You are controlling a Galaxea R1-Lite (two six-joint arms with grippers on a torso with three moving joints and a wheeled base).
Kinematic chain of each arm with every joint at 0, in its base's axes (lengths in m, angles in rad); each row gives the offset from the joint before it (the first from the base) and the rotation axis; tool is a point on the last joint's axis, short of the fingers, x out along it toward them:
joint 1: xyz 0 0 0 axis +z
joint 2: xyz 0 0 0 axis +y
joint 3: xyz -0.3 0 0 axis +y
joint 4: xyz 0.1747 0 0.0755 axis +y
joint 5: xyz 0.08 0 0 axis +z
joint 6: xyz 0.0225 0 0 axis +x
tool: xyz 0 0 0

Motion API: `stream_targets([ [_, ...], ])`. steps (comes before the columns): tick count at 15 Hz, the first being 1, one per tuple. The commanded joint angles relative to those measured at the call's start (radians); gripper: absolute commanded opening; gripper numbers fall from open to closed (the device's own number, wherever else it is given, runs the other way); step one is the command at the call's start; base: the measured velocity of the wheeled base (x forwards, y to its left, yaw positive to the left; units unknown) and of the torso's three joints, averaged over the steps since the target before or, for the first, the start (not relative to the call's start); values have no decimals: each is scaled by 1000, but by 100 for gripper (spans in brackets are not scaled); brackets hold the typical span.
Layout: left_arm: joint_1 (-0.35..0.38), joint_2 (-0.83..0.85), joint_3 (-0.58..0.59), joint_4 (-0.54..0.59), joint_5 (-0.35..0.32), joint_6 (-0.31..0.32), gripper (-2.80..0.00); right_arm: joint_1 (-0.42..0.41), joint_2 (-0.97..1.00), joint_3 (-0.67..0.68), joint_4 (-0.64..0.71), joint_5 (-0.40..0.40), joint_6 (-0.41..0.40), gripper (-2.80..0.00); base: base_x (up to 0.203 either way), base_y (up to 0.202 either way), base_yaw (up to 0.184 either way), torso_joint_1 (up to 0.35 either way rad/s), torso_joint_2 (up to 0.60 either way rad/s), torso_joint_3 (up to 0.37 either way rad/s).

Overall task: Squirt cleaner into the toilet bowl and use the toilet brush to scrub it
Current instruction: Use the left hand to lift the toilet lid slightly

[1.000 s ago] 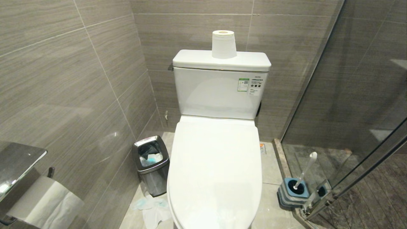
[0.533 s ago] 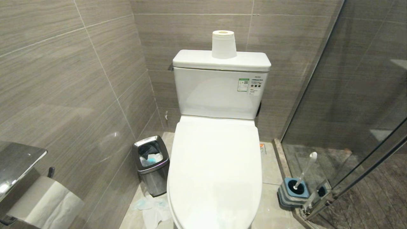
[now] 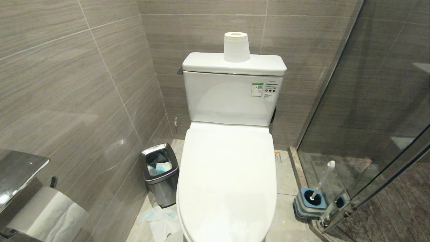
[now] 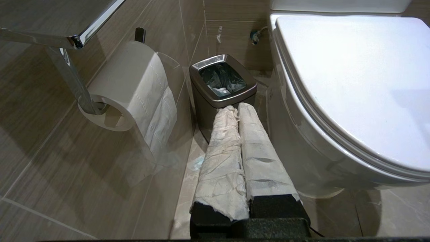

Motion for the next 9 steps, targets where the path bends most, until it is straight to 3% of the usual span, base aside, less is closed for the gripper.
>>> stream_targets([
  [1, 0, 0, 0, -1, 0, 0, -280, 0, 1, 2, 0, 0, 0, -280, 0, 0, 0, 0, 0, 0],
  [5, 0, 0, -4, -7, -5, 16, -280, 0, 1, 2, 0, -2, 1, -280, 0, 0, 0, 0, 0, 0],
  [9, 0, 0, -93, 36, -42, 55, -280, 0, 1, 0, 0, -2, -1, -280, 0, 0, 0, 0, 0, 0],
])
